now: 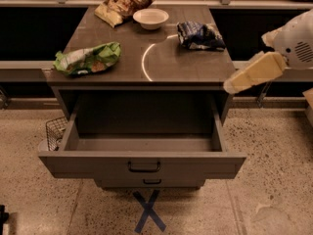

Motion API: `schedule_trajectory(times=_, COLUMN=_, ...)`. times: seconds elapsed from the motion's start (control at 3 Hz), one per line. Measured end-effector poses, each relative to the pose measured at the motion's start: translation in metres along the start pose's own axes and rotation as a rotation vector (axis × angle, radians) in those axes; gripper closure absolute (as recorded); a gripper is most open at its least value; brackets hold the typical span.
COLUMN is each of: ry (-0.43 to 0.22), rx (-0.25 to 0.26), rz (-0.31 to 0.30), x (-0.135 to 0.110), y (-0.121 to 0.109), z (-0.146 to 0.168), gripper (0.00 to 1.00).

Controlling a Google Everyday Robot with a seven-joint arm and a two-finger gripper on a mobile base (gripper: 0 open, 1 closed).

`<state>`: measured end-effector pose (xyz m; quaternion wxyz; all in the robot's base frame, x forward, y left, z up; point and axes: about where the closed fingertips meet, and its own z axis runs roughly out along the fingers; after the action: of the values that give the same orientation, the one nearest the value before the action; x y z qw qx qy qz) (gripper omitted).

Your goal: Place blue chip bag into paper bowl

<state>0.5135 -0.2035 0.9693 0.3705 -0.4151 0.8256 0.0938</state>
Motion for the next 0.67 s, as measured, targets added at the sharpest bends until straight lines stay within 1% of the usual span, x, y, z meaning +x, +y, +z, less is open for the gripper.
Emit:
schedule_trajectory(times=0.33, ry=-0.102, rx=0.047, rz=0.104, x=-0.022, y=-0.016, z=0.038, gripper=0.0)
schedule_trajectory(times=0.67, ry=-0.15, rx=0.208, rz=0.174, x=-0.044, y=-0.068, z=0.06, gripper=0.0)
